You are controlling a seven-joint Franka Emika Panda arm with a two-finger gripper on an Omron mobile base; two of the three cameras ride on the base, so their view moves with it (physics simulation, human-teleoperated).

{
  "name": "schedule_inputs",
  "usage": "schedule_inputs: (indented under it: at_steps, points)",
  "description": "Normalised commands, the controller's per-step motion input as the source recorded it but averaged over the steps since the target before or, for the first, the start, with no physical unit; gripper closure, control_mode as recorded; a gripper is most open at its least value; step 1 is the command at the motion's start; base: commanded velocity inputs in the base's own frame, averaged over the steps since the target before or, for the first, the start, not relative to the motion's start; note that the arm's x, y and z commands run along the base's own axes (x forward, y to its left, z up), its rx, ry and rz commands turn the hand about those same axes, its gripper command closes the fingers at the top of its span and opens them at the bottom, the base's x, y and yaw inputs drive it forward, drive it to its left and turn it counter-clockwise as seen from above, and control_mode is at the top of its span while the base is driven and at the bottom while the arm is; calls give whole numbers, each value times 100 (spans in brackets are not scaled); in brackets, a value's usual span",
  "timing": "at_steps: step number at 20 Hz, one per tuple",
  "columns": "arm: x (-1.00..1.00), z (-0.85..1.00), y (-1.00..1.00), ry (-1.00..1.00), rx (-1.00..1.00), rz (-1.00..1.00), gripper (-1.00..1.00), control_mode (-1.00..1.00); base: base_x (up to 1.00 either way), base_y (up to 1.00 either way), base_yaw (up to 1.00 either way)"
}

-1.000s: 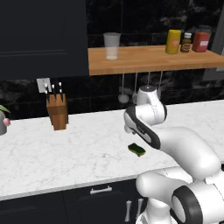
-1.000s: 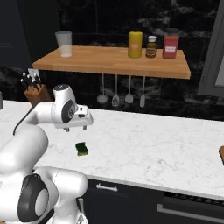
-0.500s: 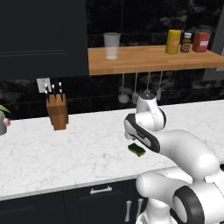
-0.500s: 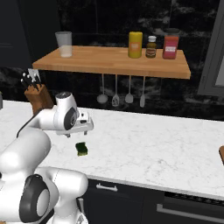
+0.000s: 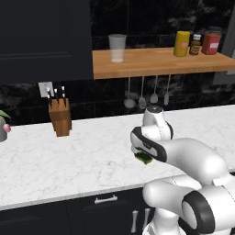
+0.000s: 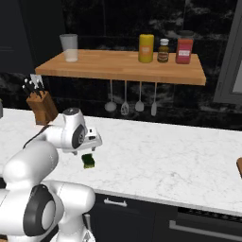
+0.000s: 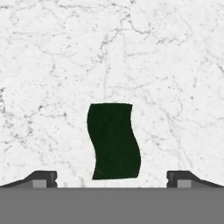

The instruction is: Pick up the sponge from the counter and clean the cutting board by briefly scrubbing or pressing down on the cutting board. Once finished, release the sponge.

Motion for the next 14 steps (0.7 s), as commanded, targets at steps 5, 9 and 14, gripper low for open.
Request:
schedule_inputs:
  at_steps: [5, 9, 14]
  points:
    - [2, -26, 0, 0, 0, 1, -100, -100, 0, 0, 0]
    - [2, -24, 0, 0, 0, 0, -100, -100, 0, 0, 0]
    - [5, -25, 0, 1, 0, 0, -100, -100, 0, 0, 0]
